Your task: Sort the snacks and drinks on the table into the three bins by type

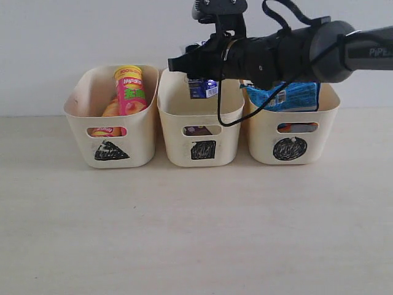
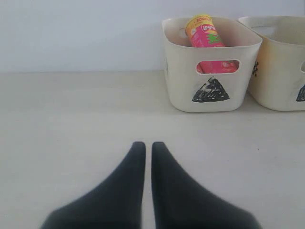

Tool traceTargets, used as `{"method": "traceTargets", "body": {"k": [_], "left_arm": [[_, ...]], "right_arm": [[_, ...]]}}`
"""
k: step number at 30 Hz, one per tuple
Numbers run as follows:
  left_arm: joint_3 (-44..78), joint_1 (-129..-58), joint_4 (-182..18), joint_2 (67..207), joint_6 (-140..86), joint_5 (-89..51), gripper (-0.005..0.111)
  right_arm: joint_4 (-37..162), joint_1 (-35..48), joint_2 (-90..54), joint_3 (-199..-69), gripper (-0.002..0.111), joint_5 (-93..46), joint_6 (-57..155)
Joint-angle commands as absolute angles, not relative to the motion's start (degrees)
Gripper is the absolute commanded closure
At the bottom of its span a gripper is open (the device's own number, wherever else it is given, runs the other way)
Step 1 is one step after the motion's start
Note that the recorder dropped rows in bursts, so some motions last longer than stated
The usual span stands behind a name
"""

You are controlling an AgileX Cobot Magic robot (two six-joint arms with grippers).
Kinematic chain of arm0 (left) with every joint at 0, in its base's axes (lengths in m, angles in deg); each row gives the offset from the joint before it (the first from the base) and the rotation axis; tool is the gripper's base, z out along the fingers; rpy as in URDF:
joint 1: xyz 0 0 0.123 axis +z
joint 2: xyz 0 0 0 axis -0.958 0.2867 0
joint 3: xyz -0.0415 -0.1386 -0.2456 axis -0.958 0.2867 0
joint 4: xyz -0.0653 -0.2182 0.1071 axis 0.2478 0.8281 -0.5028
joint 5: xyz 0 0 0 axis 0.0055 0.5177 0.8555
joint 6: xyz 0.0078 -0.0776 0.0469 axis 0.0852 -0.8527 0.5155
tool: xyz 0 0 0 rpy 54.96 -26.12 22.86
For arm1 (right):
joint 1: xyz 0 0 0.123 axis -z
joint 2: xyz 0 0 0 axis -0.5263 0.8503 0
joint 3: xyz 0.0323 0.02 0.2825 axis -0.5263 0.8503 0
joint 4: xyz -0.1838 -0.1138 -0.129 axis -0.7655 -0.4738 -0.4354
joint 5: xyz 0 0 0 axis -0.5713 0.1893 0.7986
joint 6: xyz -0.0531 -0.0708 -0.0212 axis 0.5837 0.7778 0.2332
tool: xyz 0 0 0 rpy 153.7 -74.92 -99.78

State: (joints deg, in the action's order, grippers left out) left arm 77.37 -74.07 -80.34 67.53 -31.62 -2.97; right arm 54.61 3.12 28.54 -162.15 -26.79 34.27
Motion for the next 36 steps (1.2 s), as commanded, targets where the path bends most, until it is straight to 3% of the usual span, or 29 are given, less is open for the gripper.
{"method": "traceTargets", "body": {"k": [1, 9, 12, 18, 20, 22, 28, 33, 34, 36], "left_arm": [[77.5, -74.0, -80.3, 67.3, -32.0, -3.2, 0.102], [77.5, -74.0, -80.3, 67.3, -32.0, -3.2, 0.102], [77.5, -74.0, -80.3, 67.3, -32.0, -3.2, 0.102], [77.5, -74.0, -80.3, 67.3, -32.0, -3.2, 0.102], [77.5, -74.0, -80.3, 67.3, -32.0, -3.2, 0.102], [77.5, -74.0, -80.3, 67.3, -32.0, -3.2, 0.102], [77.5, -74.0, -80.3, 67.3, -32.0, -3.2, 0.102], [77.5, -74.0, -80.3, 67.3, -32.0, -3.2, 0.102], [77.5, -74.0, -80.3, 67.3, -32.0, -3.2, 0.102], [77.5, -74.0, -80.3, 67.3, -32.0, -3.2, 0.102]], "right_arm": [[54.7, 3.8, 30.5, -162.5, 0.108, -34.3, 33.7], [54.7, 4.6, 33.4, -162.5, 0.107, -36.2, 33.7], [54.8, 4.9, 33.6, -162.5, 0.09, -36.2, 33.7], [54.7, 4.9, 33.6, -162.5, 0.03, -35.9, 33.7], [54.7, 4.9, 33.6, -162.5, 0.021, -35.7, 33.7], [54.7, 4.9, 33.6, -162.5, 0.019, -35.5, 33.7], [54.7, 4.9, 31.3, -162.5, 0.023, -27.8, 33.7], [54.5, 4.9, 25.6, -162.5, 0.076, -14.4, 36.6], [54.5, 4.9, 23.4, -162.5, 0.104, -9.2, 39.6], [54.5, 4.9, 20.5, -162.5, 0.107, -2.7, 43.9]]}}
